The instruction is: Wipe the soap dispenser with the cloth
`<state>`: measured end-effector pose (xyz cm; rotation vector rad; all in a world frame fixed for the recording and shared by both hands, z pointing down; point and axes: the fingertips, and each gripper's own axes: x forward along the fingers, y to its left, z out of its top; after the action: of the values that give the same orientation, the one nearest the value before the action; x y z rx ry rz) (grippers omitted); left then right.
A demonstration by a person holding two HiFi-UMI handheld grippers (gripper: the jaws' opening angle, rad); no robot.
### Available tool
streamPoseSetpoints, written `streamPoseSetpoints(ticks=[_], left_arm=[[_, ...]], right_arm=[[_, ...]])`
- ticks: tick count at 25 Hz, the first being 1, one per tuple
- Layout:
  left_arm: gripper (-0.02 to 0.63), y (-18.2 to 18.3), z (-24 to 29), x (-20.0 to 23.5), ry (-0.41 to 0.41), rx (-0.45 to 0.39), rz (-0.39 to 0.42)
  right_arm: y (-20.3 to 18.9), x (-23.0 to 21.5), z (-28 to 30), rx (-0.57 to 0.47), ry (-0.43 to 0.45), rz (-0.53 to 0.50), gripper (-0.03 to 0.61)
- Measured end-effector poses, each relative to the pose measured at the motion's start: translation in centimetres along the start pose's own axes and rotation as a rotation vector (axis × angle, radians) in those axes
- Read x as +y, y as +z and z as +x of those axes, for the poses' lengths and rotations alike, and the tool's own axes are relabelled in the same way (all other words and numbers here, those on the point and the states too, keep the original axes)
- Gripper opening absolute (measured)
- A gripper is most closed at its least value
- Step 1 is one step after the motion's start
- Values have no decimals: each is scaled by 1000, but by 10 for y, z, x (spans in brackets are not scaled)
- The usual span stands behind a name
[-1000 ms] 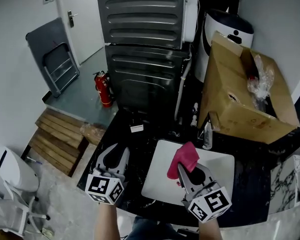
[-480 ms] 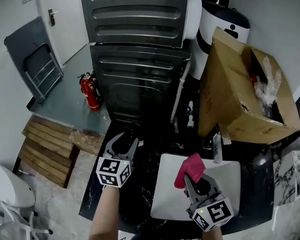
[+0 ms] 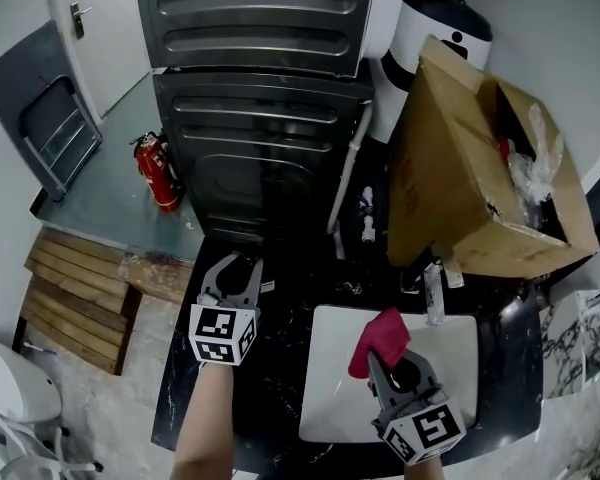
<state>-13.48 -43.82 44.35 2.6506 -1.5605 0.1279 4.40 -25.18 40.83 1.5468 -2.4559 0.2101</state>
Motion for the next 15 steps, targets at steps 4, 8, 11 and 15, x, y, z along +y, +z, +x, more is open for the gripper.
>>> streamPoseSetpoints(ticks=[4, 8, 11, 15], left_arm=[[97, -2, 8, 0, -16, 15, 18], [94, -8, 16, 1, -31, 35, 13], [91, -8, 15, 1, -29, 53, -17], [91, -1, 5, -10, -42, 56, -93]], right_arm=[[-1, 6, -1, 8, 18, -17, 48], [4, 14, -7, -3, 44, -45, 48], [8, 17, -14, -11, 57, -65, 48], [14, 15, -25, -30, 57, -85, 48]])
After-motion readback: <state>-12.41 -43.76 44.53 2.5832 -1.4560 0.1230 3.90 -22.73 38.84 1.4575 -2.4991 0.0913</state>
